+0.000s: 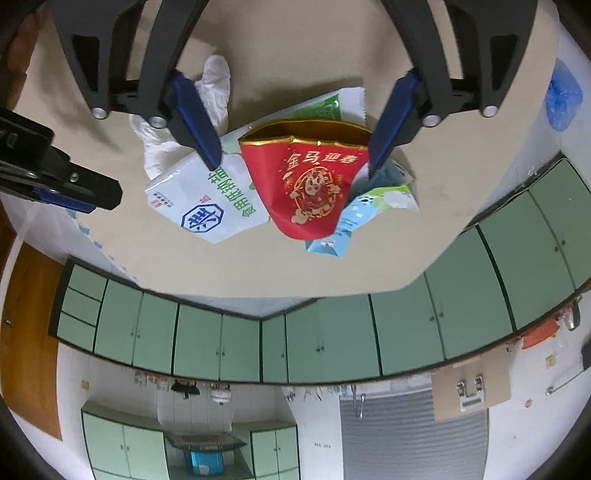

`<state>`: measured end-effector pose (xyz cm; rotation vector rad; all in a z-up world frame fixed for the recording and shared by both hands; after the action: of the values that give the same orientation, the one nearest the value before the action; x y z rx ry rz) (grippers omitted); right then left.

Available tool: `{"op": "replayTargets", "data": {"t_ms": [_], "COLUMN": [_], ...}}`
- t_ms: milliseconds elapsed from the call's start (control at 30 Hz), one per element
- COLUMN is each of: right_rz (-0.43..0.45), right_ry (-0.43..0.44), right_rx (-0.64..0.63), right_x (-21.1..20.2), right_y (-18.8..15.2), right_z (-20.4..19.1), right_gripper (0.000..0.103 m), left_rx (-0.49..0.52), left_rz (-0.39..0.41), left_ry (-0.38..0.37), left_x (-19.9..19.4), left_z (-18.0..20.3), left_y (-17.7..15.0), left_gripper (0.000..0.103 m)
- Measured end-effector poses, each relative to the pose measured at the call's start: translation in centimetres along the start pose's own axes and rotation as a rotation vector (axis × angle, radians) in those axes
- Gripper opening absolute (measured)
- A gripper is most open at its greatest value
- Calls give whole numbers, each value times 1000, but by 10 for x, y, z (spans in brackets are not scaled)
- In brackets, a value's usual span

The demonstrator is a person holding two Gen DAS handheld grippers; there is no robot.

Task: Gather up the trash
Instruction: 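Grasp the red snack bag with the left gripper and lift it, then grasp the white-green salt bag with the right gripper while the left holds the red bag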

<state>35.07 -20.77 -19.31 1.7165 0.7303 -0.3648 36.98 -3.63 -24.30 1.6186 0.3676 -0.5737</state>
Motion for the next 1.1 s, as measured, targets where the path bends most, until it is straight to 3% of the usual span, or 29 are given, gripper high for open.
{"op": "replayTargets", "data": {"t_ms": [100, 167, 267, 700, 1100], "right_rz": [-5, -6, -5, -8, -41], "right_ry": [4, 7, 11, 46, 38], "right_rx": [-1, 0, -3, 1, 52], "right_x": [2, 3, 3, 11, 42], "right_y": [0, -1, -2, 1, 6], "right_z": [1, 1, -1, -24, -28], "right_gripper": [48, 48, 48, 48, 47], "left_rx": [10, 17, 2, -77, -99], "left_rz": [-28, -46, -23, 116, 139], "left_ry": [-1, -10, -25, -44, -23], "left_x": [6, 9, 3, -47, -59], "left_z": [2, 3, 1, -35, -60], "left_y": [1, -1, -2, -1, 4], "left_gripper": [65, 36, 24, 16, 16]}}
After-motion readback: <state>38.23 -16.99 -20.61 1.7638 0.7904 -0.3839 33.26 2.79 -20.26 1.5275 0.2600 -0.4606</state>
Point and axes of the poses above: each gripper's, at about its wrist camera, not at the fingertips, and x roughly the way its jaws point, z to its right, y to its top, the point moved 1 cm from there along x, roughly the way its jaws point, and after that the axes turned 4 degrees about z, right-handed, at the moved point
